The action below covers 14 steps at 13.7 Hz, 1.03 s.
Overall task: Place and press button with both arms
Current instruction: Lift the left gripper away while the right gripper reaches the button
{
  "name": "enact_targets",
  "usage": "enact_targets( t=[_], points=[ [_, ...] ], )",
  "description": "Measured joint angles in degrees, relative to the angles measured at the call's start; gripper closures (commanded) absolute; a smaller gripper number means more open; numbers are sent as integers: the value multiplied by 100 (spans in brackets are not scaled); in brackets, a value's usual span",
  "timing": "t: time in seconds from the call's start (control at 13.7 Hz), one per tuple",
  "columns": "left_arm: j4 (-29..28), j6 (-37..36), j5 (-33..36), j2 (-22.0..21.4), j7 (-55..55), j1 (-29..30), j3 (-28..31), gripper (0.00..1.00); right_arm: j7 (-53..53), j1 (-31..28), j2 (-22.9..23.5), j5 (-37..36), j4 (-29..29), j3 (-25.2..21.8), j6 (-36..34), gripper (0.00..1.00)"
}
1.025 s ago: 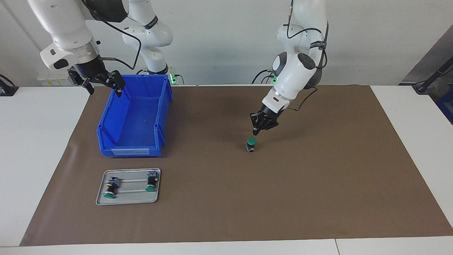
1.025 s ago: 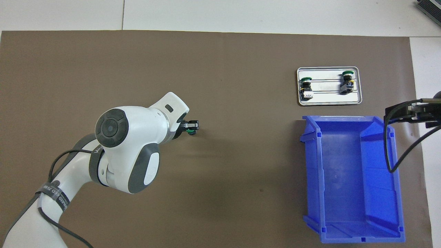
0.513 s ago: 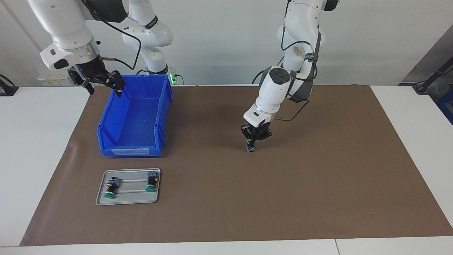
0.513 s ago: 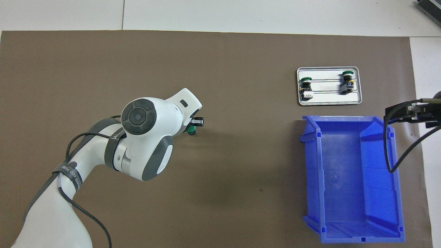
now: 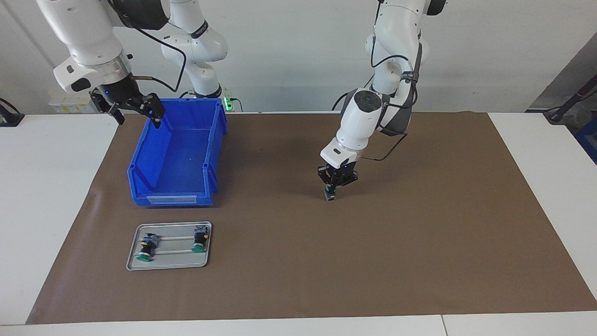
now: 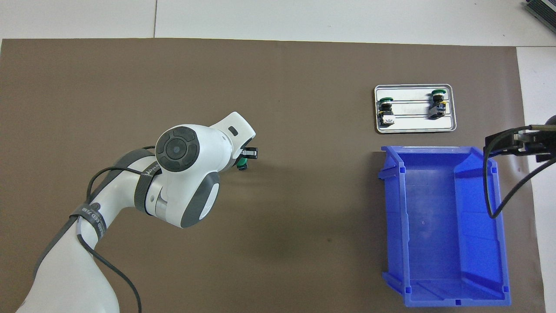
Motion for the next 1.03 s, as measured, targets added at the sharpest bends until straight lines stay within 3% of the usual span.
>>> enact_targets(
  t=[0.22,0.37,0.44,0.59,0.66,1.03],
  points=[
    [250,-609,8,-3,0,-1,10,100,0,0,0,0,-2,0,0,0],
    [533,-1246,26,-28,0,-1,44,80,0,0,0,0,-2,0,0,0],
    [617,-1440,34,-68,0,1,68,62,0,0,0,0,-3,0,0,0],
    [686,-1763,80,-216,0,56,132,15,0,4,-1,0,-3,2,21,0],
    [689,-1887,189,-305,41,148,168,0,0,13,-2,1,-3,9,96,0],
    [706,-2610,533,-782,1196,1113,227,0,30,182,-2,8,-3,67,299,0]
  ],
)
